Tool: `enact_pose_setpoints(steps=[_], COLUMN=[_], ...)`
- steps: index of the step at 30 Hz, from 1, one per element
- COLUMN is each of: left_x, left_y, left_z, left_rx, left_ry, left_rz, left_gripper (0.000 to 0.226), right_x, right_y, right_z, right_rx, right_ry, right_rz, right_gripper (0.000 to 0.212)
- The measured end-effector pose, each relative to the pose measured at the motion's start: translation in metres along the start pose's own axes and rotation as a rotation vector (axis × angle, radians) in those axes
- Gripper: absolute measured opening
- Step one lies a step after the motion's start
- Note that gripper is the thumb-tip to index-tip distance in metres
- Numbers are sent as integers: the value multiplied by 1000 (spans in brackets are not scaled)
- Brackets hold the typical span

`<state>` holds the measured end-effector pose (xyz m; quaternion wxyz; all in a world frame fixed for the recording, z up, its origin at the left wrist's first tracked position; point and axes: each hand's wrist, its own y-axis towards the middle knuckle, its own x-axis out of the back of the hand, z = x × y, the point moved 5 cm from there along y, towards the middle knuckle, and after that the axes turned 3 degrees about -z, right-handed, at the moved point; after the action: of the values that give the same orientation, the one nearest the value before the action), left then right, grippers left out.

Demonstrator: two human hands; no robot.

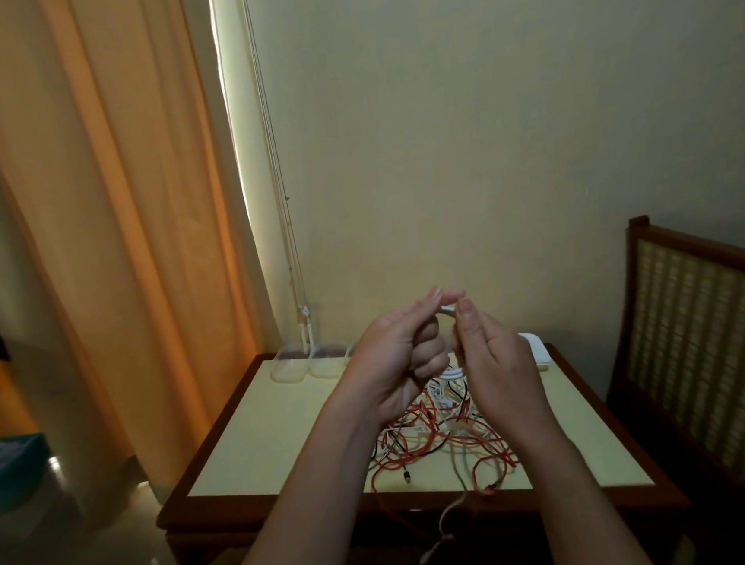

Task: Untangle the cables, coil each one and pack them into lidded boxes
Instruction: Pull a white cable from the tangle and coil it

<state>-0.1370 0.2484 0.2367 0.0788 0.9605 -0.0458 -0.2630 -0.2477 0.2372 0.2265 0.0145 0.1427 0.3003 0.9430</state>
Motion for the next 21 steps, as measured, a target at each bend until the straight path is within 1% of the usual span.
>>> enact_pose_setpoints(steps=[2, 5, 6, 7, 8, 11, 13, 15, 17, 19, 21], left_x=[1, 7, 7, 6, 5, -1, -1, 3, 12, 27, 42], left_y=[0, -1, -2, -2, -3, -4, -2, -1, 0, 1, 1], left_z=[0, -7, -8, -8, -7, -1, 0, -2, -9, -19, -30], left_rx=[-74, -227, -246, -242, -210, -22, 62, 93, 87, 70, 44], left_ry=[130, 469, 525, 530, 472, 102, -72, -188, -298, -401, -482], left_rz=[-42, -137, -144, -140, -123, -63, -39, -48, -86, -134, -181], left_gripper=[25, 21, 21, 22, 23, 23, 23, 23, 22, 22, 24], right_x=[1, 1, 1, 1, 1, 1, 1, 1, 6, 12, 17], right_y=[2, 3, 3, 3, 2, 1, 0, -1, -1, -1, 1], right_z=[1, -1, -1, -2, -2, 2, 5, 4, 1, -5, -12], right_rx=[16, 11, 6, 7, 9, 32, 25, -9, -47, -75, -94], right_ry=[-4, -30, -35, -36, -30, -1, 30, 56, 59, 44, 30], right_rz=[-25, -43, -45, -50, -56, -37, -13, -7, -32, -53, -55], right_gripper=[41, 41, 41, 42, 41, 35, 36, 42, 51, 51, 47])
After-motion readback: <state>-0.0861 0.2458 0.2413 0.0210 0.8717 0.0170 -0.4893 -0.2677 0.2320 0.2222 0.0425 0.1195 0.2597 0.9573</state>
